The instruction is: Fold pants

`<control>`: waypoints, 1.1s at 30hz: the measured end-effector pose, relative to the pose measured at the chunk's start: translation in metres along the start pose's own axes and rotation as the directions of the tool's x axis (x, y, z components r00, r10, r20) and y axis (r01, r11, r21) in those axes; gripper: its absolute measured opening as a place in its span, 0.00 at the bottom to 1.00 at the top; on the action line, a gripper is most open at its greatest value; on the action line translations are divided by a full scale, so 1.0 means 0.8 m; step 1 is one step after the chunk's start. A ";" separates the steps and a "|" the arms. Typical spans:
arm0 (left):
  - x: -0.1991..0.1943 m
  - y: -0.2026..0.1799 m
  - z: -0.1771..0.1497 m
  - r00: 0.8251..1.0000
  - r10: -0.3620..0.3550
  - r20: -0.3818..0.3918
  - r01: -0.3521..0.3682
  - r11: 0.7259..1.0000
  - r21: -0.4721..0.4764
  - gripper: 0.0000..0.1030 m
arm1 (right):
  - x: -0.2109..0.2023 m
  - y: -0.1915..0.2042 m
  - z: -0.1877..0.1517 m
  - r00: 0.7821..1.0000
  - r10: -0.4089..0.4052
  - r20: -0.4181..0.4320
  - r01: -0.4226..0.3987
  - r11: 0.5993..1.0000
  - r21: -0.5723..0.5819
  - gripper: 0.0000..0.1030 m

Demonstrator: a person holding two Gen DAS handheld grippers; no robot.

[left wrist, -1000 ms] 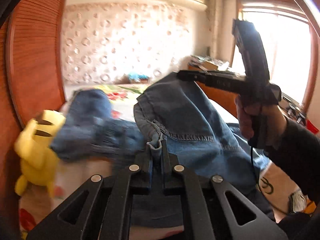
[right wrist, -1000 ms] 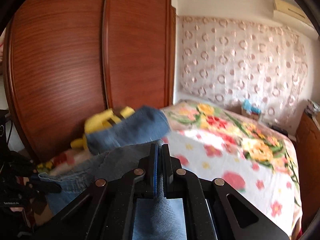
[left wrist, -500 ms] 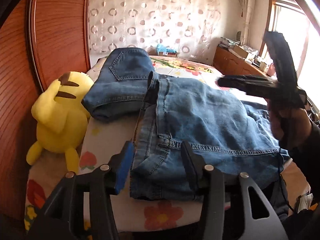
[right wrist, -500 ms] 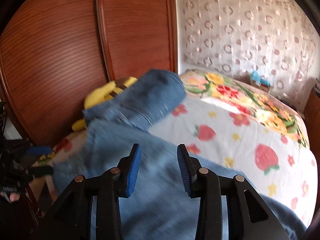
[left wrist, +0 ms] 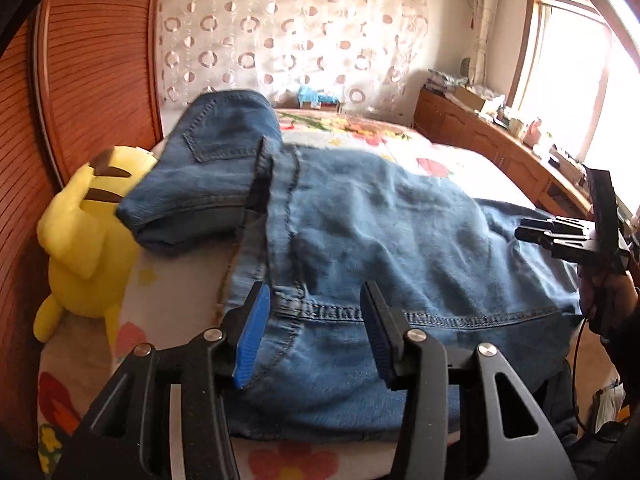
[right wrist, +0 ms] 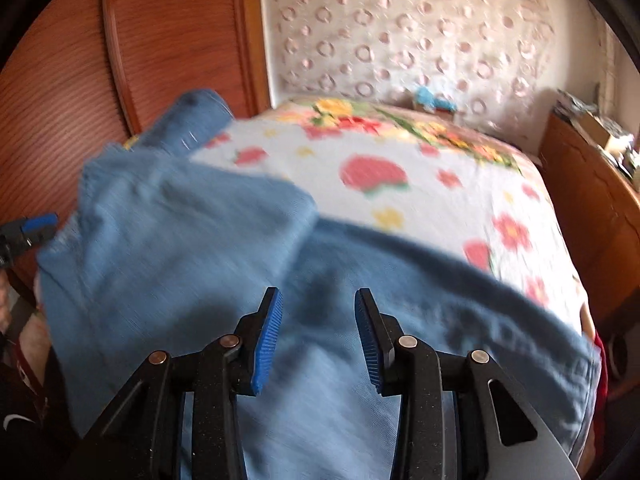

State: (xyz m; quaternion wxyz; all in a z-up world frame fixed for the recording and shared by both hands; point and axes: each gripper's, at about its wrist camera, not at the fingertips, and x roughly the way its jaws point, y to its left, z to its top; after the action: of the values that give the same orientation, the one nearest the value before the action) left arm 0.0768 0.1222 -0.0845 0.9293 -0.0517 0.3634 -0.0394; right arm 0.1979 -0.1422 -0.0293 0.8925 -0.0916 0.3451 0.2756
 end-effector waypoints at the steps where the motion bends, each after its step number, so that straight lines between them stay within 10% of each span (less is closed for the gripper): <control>1: 0.006 -0.001 -0.001 1.000 0.004 -0.015 -0.004 1.000 0.005 0.41 | 0.003 0.000 -0.007 1.000 -0.013 -0.008 0.012 1.000 -0.005 0.38; 17: 0.023 0.005 -0.021 0.997 0.055 -0.058 -0.056 0.998 -0.015 0.40 | 0.029 0.006 -0.026 1.000 -0.005 0.001 0.005 1.000 -0.009 0.44; 20: 0.021 0.002 -0.023 0.998 0.035 -0.059 -0.035 0.999 0.001 0.19 | 0.040 0.009 -0.025 1.000 -0.010 -0.002 0.010 1.000 -0.023 0.46; 33: -0.062 0.002 -0.018 0.999 -0.011 -0.038 0.013 0.999 0.045 0.18 | 0.042 0.006 -0.026 1.000 -0.008 0.002 0.008 1.000 -0.019 0.47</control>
State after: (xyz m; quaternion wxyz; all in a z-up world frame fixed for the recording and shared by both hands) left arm 0.0306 0.1280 -0.0619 0.9231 -0.0320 0.3794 -0.0542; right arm 0.2039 -0.1312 -0.0672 0.8930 -0.1011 0.3414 0.2753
